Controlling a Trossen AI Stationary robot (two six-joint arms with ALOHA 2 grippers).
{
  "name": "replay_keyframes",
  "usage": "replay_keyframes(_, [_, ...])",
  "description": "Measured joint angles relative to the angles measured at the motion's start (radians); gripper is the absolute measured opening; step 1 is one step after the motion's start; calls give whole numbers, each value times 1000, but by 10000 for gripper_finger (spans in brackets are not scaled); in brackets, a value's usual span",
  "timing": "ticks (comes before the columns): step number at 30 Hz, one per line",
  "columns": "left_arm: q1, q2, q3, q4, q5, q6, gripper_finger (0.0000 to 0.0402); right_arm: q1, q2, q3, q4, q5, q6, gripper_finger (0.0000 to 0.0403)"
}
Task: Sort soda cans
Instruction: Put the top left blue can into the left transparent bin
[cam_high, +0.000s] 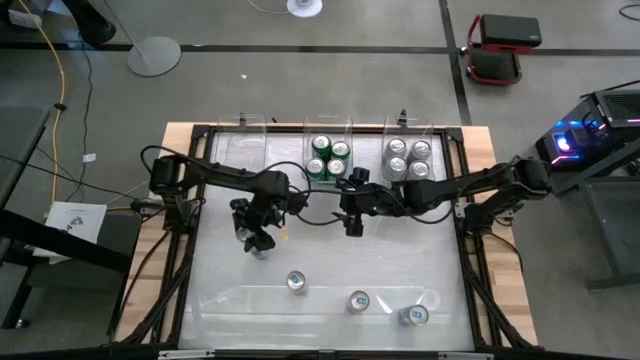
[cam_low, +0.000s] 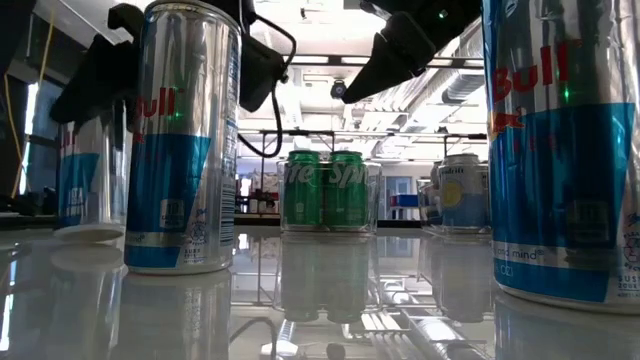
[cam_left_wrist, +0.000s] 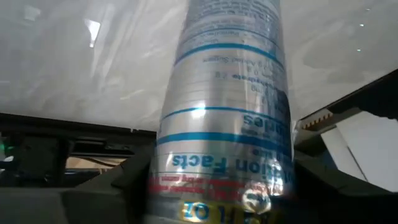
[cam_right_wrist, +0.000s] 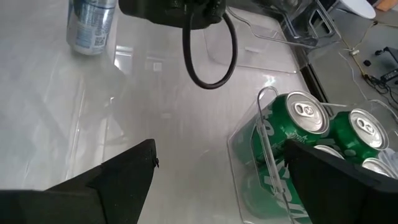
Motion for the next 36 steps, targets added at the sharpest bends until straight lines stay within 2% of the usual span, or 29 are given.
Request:
replay_keyframes(16, [-5, -4, 0, 6, -7, -54, 263, 0, 0, 0, 6, 0, 8, 344])
replay_keyframes(28, [-138, -131, 0, 84, -46, -233, 264, 0, 0, 0, 12, 0, 3, 344])
replay_keyframes(33, [-205, -199, 0, 95, -109, -302, 264, 0, 0, 0, 15, 0, 4, 344])
replay_keyframes(36, [-257, -278, 0, 96, -221, -374, 264, 0, 0, 0, 14, -1, 7, 344])
